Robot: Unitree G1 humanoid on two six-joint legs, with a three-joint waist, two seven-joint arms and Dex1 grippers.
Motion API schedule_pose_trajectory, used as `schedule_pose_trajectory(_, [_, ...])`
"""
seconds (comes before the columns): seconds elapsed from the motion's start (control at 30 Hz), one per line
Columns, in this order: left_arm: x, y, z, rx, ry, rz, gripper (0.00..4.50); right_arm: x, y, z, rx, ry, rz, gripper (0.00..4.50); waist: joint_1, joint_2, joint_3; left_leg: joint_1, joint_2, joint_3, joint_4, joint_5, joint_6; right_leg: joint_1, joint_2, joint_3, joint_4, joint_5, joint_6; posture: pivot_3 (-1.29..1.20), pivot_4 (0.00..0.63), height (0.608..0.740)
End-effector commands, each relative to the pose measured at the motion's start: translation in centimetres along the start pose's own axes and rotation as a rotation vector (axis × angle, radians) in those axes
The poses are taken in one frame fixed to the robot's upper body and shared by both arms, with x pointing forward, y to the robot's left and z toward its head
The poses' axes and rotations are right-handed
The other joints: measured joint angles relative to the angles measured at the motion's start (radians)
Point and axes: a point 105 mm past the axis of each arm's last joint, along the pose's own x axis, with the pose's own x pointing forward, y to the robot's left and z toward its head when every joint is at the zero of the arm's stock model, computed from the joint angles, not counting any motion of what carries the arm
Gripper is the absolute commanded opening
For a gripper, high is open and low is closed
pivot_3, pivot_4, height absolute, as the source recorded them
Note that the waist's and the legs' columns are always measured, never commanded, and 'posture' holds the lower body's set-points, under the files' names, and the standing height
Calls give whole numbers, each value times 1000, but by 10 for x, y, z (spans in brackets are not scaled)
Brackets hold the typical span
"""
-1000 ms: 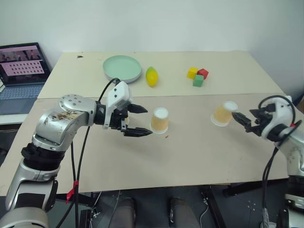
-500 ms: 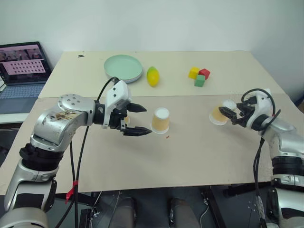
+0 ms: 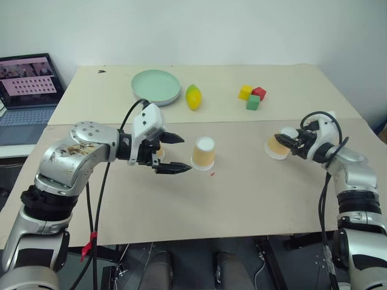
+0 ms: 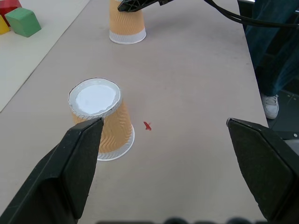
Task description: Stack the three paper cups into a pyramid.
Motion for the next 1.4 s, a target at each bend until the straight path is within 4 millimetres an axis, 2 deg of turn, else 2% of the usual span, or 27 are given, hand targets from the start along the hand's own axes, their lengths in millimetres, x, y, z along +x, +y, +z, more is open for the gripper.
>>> schedule_pose_trajectory(0.03, [-5, -2, 10, 37, -22, 7, 4500, -12, 27, 47, -115, -82, 142, 2737, -1, 1, 0, 0, 0, 0, 0, 0, 0, 0, 0, 0, 0, 0, 0, 0, 150, 739])
schedule_pose_trajectory(0.13, [-5, -2, 10, 37, -19, 8, 4500, -26, 69, 63, -186, -73, 344, 2737, 1, 4, 2, 0, 0, 0, -1, 0, 0, -1, 0, 0, 1, 0, 0, 0, 150, 739])
schedule_pose_trajectory(0.3, [-2, -1, 10, 40, -26, 2, 4500, -30, 104, 58, -223, -19, 458, 2737, 4, 3, 2, 1, 1, 0, 0, 0, 0, 0, 1, -1, 1, -2, 3, 0, 150, 739])
schedule_pose_trajectory(0.4, [-1, -1, 11, 43, -29, 2, 4500, -25, 117, 50, -215, -3, 487, 2737, 4, 3, 2, 0, 1, 0, 0, 0, 0, 0, 1, -1, 1, -2, 2, 0, 150, 739])
schedule_pose_trajectory(0.6, [-2, -1, 10, 46, -28, 6, 4500, -10, 127, 34, -198, 20, 501, 2737, 4, 3, 2, 0, 1, 0, 0, 0, 0, -1, 1, -1, 1, -1, 1, 0, 150, 739])
schedule_pose_trajectory(0.83, [-4, 1, 9, 56, -21, 31, 4500, 8, 136, 35, -137, -19, 515, 2737, 2, 3, 2, 0, 1, 0, 0, 0, 0, -1, 1, -1, 1, -1, 1, 0, 150, 739])
schedule_pose_trajectory(1.03, [-6, 0, 9, 55, -15, 42, 4500, 20, 133, 35, -148, -24, 498, 2737, 3, 3, 2, 0, 1, 0, 0, 0, 0, -1, 1, -1, 1, -1, 0, 0, 150, 739])
schedule_pose_trajectory(1.33, [-7, 1, 10, 54, -13, 53, 4500, 26, 134, 35, -141, -27, 498, 2737, 4, 3, 2, 0, 1, 0, 0, 0, 0, -1, 1, -1, 1, -1, 0, 0, 150, 739])
schedule_pose_trajectory(1.4, [-7, 1, 9, 54, -13, 54, 4500, 25, 134, 34, -135, -26, 498, 3752, 4, 3, 2, 0, 1, 0, 0, 0, 0, -1, 1, -1, 1, -1, 0, 0, 150, 739])
